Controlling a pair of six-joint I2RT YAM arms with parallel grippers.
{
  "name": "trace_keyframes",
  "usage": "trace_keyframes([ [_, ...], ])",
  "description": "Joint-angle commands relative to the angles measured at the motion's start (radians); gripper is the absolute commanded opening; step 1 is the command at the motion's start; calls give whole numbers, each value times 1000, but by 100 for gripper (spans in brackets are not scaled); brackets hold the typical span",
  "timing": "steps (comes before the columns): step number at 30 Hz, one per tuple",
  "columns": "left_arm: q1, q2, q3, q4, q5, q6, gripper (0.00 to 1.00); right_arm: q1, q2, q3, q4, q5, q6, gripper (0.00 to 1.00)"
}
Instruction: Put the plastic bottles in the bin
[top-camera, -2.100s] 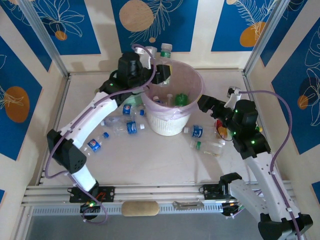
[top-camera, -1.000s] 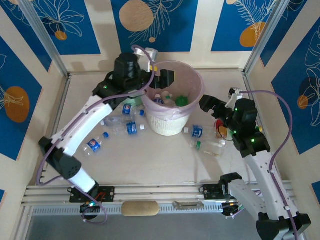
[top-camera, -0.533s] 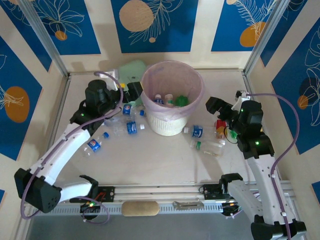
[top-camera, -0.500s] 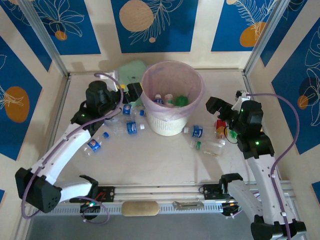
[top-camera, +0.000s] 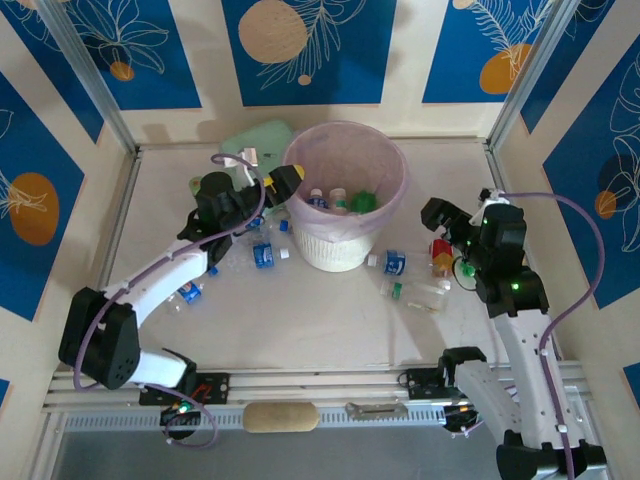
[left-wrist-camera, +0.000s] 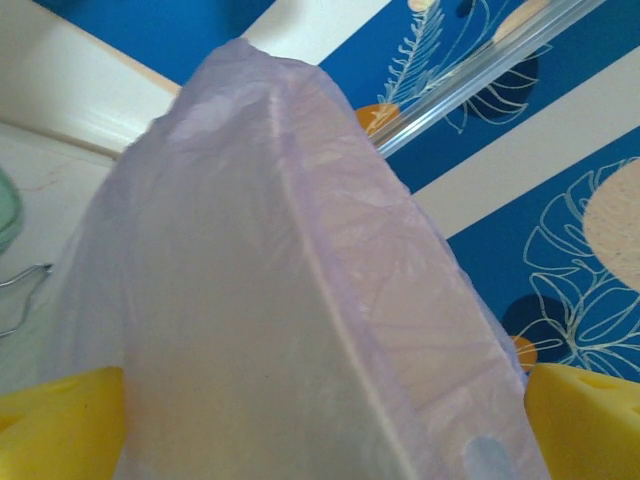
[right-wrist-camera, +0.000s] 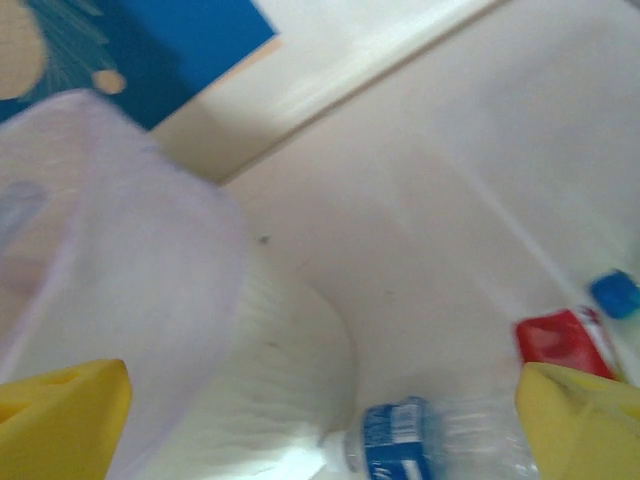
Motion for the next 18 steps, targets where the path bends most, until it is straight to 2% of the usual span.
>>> trace_keyframes([
  [1,-15,28,1,106,32,-38,100,-70,16,-30,-87,64,-10,99],
  [11,-45,156,58,207,48,-82,100,-367,182,-72,-48,-169,-90,99],
  [18,-47,183,78,212,54,-74,100,-379,373,-48,-47,-261,-148,87],
])
